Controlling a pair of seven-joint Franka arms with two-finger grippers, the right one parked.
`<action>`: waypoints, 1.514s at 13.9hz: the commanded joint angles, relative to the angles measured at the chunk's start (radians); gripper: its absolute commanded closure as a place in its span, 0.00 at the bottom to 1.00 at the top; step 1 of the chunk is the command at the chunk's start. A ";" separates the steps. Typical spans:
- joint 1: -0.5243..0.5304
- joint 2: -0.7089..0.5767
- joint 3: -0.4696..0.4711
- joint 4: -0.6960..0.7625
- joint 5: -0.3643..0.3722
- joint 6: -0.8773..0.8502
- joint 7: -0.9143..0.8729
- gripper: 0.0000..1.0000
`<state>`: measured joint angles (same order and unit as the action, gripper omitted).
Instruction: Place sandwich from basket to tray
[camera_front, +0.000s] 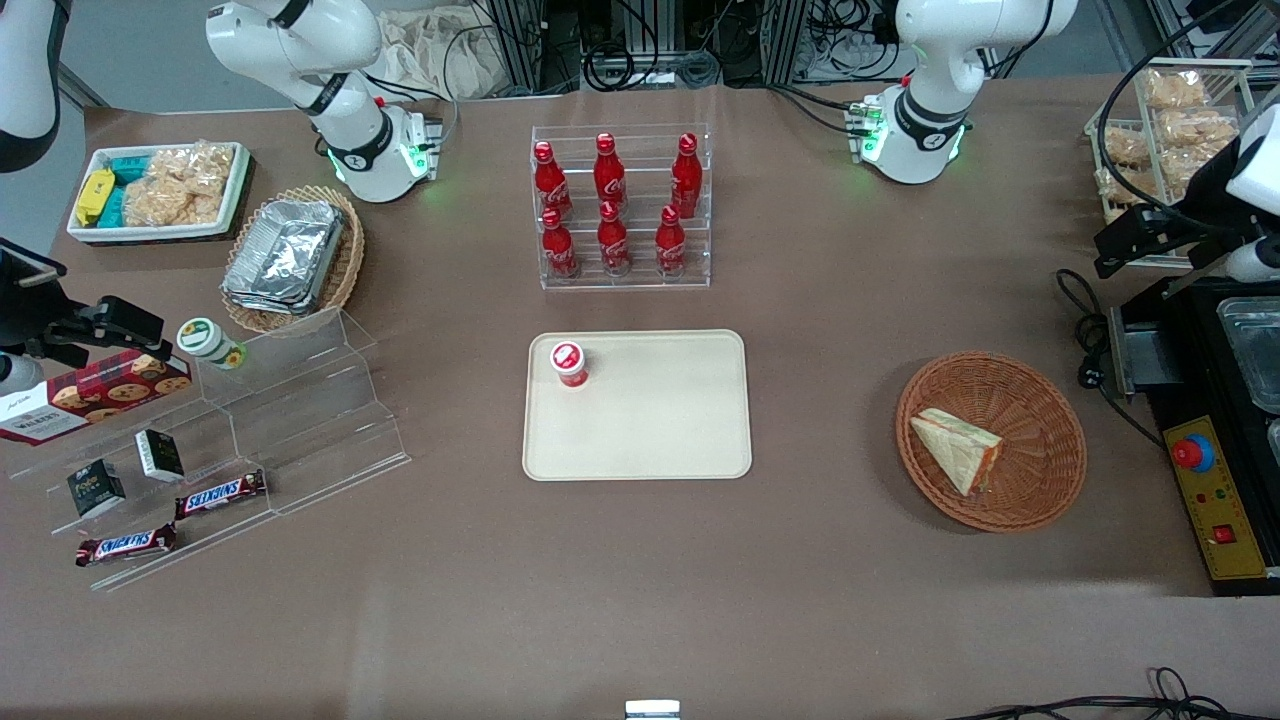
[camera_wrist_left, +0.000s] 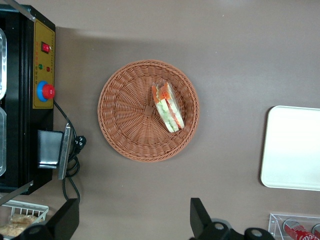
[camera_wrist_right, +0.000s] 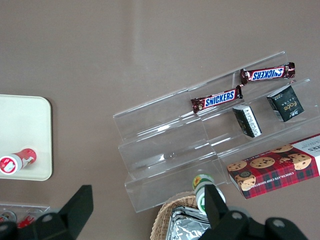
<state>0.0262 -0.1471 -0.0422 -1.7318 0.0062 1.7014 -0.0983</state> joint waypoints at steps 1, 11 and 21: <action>-0.006 -0.003 0.010 0.011 0.002 -0.025 0.012 0.00; 0.069 0.297 0.012 0.011 -0.097 0.168 -0.147 0.00; 0.057 0.547 0.005 -0.116 -0.244 0.564 -0.221 0.00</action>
<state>0.0851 0.3822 -0.0327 -1.8308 -0.2172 2.2083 -0.3017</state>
